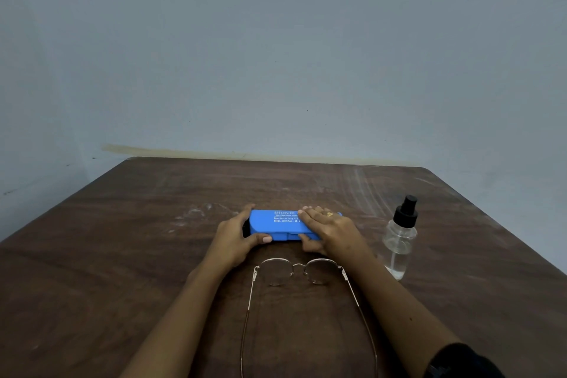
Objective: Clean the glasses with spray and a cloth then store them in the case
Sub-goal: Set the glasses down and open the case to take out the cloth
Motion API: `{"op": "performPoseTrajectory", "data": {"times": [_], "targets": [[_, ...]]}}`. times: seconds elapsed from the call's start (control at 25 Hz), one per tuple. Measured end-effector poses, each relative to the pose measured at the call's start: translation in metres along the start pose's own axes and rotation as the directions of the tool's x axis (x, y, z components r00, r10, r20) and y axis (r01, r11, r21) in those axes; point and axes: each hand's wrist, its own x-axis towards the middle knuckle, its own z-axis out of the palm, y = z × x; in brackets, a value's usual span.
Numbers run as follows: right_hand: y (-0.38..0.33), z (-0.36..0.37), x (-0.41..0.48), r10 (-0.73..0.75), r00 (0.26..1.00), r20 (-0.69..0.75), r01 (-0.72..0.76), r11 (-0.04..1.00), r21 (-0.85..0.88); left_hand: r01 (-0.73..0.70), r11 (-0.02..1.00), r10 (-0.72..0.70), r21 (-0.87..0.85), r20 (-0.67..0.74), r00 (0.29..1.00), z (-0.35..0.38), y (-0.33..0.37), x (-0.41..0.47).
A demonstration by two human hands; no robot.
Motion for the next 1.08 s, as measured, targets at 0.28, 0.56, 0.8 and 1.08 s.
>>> {"op": "performPoseTrajectory", "data": {"times": [0.28,0.56,0.8,1.08], "targets": [[0.0,0.001,0.001,0.013,0.997,-0.072,-0.011,0.999,0.031,0.021,1.0,-0.021,-0.023,0.01,1.0,0.001,-0.003,0.0],[-0.001,-0.003,-0.003,0.25,0.965,0.078,-0.253,0.967,0.04,0.001,0.998,0.0,-0.058,0.021,1.0,-0.003,-0.005,-0.001],[-0.003,0.0,-0.002,0.445,0.883,0.148,-0.469,0.83,0.301,0.051,0.986,-0.053,-0.156,-0.009,0.999,-0.004,-0.005,0.001],[-0.007,-0.007,0.009,0.747,0.665,0.009,-0.591,0.52,0.617,0.101,0.986,-0.104,-0.134,-0.011,0.995,-0.002,-0.003,0.002]]}}
